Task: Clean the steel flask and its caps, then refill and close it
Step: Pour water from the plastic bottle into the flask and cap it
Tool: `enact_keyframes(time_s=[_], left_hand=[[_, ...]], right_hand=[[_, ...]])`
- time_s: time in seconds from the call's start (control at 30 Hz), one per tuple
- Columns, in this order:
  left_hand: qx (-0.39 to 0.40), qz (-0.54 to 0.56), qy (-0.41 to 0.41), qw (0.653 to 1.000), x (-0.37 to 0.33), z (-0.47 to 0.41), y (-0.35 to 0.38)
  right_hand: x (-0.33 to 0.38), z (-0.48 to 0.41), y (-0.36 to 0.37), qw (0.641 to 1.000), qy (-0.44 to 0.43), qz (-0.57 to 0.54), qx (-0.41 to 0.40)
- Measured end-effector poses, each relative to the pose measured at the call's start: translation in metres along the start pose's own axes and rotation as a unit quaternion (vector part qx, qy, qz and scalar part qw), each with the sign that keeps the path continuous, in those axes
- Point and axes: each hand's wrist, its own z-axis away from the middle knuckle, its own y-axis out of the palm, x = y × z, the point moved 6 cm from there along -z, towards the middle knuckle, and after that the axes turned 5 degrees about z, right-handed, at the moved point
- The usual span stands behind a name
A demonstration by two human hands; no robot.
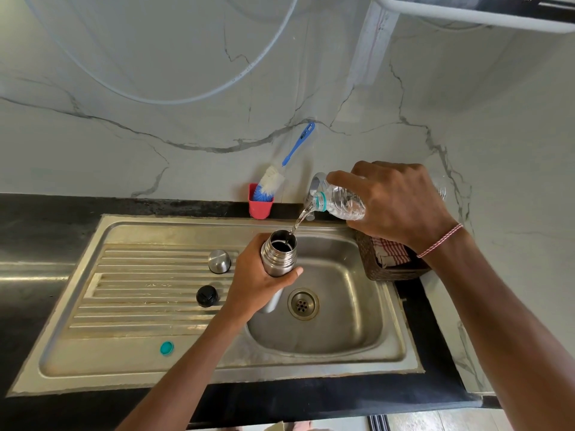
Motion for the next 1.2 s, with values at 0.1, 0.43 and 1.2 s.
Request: enact_keyframes(time_s=[0.1, 0.43, 1.2], left_hand=[[-0.001, 0.001, -0.004, 1.000, 0.0013, -0.0002, -0.0004], [-0.004, 0.004, -0.005, 1.000, 0.0023, 0.0000, -0.0010], [-0.005, -0.001, -0.003, 1.000, 0.0008, 0.0010, -0.0012]], right_hand=[[-0.0007, 0.0000, -0.0007, 1.000, 0.003, 0.001, 0.001], [0.0005, -0.0010, -0.0041, 1.000, 0.014, 0.015, -0.003], [0.0011, -0.0020, -0.0081, 1.000, 0.015, 0.019, -0.007]])
